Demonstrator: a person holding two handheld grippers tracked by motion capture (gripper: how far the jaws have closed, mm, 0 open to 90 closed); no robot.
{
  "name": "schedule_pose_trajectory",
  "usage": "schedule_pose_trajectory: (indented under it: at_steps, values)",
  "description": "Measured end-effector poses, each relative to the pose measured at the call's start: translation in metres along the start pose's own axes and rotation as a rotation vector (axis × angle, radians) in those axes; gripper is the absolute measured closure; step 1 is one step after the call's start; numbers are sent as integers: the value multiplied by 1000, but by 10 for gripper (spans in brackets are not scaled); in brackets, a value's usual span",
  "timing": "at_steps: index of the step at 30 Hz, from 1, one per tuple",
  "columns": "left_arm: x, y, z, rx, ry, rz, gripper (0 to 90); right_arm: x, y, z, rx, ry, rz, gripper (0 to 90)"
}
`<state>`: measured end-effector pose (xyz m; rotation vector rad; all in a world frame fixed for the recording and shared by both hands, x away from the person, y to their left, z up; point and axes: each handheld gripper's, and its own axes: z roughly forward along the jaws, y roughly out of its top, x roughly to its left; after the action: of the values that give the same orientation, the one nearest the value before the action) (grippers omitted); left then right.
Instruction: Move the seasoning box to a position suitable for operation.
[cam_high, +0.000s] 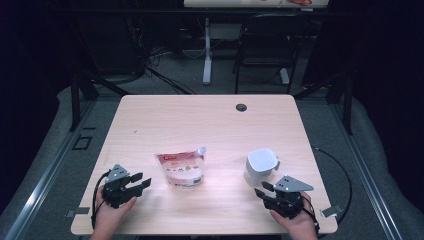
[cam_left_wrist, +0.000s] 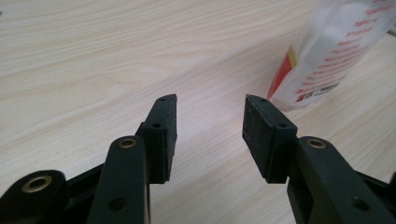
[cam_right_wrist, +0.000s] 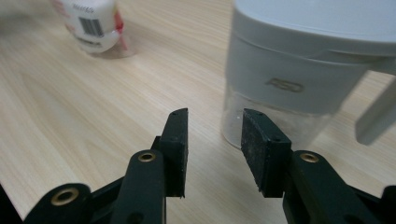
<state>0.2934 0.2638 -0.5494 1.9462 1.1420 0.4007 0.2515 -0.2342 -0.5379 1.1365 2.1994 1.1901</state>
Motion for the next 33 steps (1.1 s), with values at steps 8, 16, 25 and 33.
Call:
schedule_pose_trajectory:
  at_steps: [8, 16, 25, 33]
  values:
    - [10, 0, -6, -32, 36, -59, 603, -11, -7, -8, 13, -63, 37, 636]
    - [9, -1, -7, -29, 49, -22, 616, -19, -11, -9, 17, -158, 53, 614]
    - [6, 0, -4, -24, 30, -22, 642, -41, -7, 3, -34, -243, 91, 633]
    - [1, -1, -3, -15, 29, -2, 662, -63, -4, 16, -60, -265, 136, 673]
